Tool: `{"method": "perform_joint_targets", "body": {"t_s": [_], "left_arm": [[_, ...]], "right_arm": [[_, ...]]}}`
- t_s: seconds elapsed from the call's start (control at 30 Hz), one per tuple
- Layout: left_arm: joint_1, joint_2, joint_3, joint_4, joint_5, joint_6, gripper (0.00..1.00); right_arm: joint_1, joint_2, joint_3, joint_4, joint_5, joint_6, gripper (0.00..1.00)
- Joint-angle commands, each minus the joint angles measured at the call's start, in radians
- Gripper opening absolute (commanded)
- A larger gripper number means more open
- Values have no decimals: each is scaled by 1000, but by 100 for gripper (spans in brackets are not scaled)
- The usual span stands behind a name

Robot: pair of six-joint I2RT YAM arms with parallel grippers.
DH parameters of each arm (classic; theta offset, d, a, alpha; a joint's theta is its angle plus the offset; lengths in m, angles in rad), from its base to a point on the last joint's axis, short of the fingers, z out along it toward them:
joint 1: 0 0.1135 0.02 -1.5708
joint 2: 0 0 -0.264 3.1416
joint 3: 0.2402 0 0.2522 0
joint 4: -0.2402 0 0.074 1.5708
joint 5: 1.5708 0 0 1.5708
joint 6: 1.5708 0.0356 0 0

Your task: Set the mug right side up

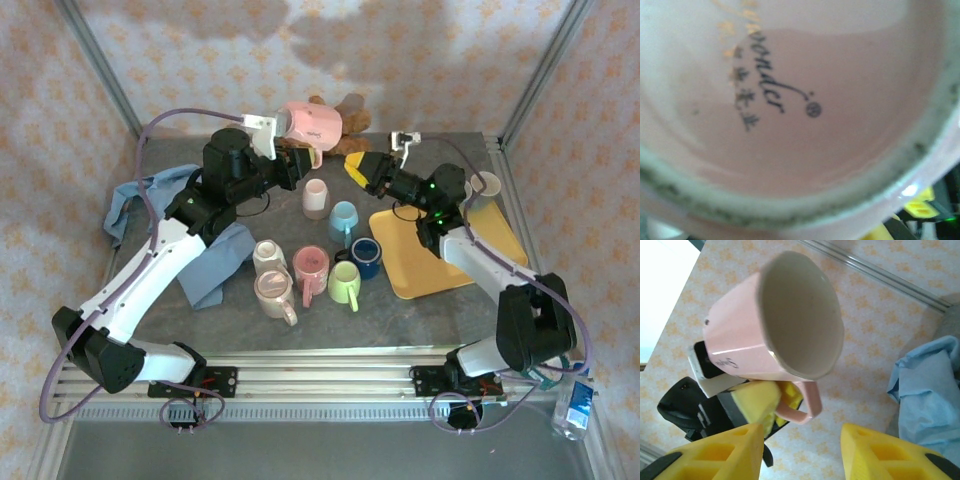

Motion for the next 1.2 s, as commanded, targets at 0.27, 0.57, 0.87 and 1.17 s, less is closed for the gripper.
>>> {"method": "perform_joint_targets", "body": {"t_s": [0.27,0.57,0.87,1.17], "left_arm": [[6,-23,64,244,58,-112,0],[6,-7,63,286,73,-149,0],[5,1,48,291,71,-176,0],[5,-4,38,296,72,-174,0]], "right_arm": [[74,31,37,199,3,77,50],[93,107,67,372,69,206,51],[138,185,144,466,109,261,47],[145,207,191,472,179,268,41]]}}
